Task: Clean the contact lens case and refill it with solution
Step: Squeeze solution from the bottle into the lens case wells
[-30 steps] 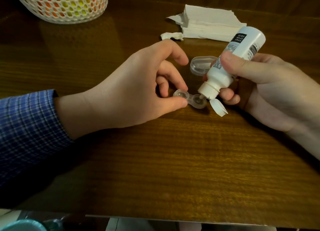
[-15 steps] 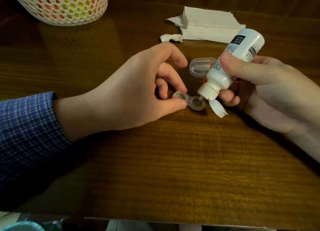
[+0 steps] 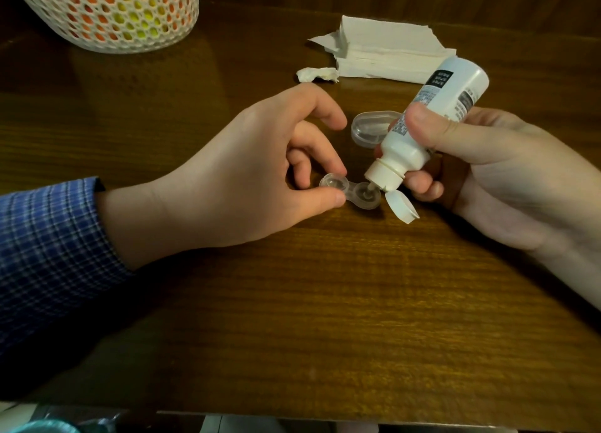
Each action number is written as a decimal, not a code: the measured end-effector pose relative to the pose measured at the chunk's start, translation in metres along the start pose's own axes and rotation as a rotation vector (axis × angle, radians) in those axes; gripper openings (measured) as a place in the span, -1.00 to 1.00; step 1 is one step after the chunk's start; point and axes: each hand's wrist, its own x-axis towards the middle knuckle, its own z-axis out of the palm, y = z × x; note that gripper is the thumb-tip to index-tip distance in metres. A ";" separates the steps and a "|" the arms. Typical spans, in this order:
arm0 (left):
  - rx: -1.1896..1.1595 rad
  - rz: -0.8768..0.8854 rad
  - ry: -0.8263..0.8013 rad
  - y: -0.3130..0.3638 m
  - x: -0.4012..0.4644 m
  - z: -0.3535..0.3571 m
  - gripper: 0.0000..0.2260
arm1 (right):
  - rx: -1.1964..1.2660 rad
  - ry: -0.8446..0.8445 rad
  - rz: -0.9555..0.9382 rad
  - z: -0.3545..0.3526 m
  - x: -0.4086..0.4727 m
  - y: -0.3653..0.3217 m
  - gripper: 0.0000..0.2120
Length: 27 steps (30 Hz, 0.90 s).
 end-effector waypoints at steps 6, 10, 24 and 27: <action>-0.003 -0.004 -0.002 0.000 0.000 0.000 -0.46 | 0.001 0.017 0.003 0.001 0.000 0.000 -0.71; -0.002 -0.001 -0.001 0.000 0.000 0.000 -0.46 | 0.005 0.012 0.005 0.000 0.000 0.000 -0.68; -0.022 -0.016 -0.003 0.000 0.000 0.000 -0.46 | 0.510 0.128 0.120 -0.007 0.004 -0.006 -0.83; -0.061 -0.057 -0.006 0.000 0.001 -0.002 -0.46 | 0.548 0.138 0.147 -0.008 0.004 -0.006 -0.81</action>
